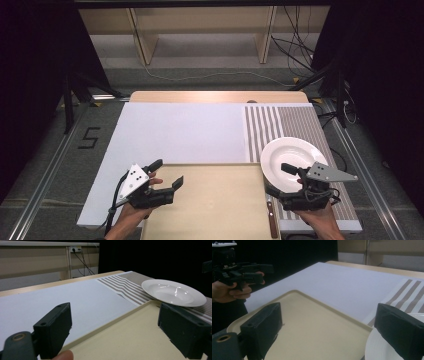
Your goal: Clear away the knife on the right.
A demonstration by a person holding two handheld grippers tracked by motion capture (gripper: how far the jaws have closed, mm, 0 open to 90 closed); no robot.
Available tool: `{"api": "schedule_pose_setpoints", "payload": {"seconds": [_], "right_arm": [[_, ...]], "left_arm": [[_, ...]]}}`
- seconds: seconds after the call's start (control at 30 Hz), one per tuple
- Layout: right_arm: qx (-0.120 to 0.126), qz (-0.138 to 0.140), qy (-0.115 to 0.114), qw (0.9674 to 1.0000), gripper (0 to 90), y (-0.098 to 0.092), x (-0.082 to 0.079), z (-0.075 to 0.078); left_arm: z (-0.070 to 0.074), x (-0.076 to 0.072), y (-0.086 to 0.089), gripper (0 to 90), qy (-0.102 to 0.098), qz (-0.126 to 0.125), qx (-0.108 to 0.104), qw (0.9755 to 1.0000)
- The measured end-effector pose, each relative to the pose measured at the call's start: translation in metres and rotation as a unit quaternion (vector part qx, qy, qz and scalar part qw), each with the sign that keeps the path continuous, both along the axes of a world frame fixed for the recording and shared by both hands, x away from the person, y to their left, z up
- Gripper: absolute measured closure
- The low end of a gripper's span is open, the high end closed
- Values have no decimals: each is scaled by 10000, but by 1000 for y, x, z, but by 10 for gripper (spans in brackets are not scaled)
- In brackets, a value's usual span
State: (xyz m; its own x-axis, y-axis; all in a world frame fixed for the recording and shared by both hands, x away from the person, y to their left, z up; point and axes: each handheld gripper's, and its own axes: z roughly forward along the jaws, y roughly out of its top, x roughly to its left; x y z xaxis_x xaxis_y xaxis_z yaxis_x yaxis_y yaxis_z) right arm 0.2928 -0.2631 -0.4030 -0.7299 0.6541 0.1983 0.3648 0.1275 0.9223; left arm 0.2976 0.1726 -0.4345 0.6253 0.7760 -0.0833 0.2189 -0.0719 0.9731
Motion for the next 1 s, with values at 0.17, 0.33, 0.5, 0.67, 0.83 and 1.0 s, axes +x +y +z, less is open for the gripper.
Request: {"api": "schedule_pose_setpoints", "payload": {"seconds": [0.17,0.33,0.5,0.67,0.83,1.0], "right_arm": [[134,26,-24,9999,68,-1,-4,-3],[223,-30,-143,9996,51,-4,-10,-3],[260,-101,-163,9995,45,-9,-15,-5],[223,-148,-170,9995,37,-12,-19,-7],[205,-185,-187,9994,33,-13,-22,-9],[104,-232,-175,9995,27,-14,-26,-13]], "left_arm": [[0,-1,0,119,8,-3,-2,10000],[1,-1,1,119,6,0,-8,10000],[1,-1,0,119,10,-20,11,10000],[1,-1,0,119,11,-26,16,10000],[1,-2,0,119,21,-38,20,10000],[1,-2,0,119,33,-43,9,10000]]}}
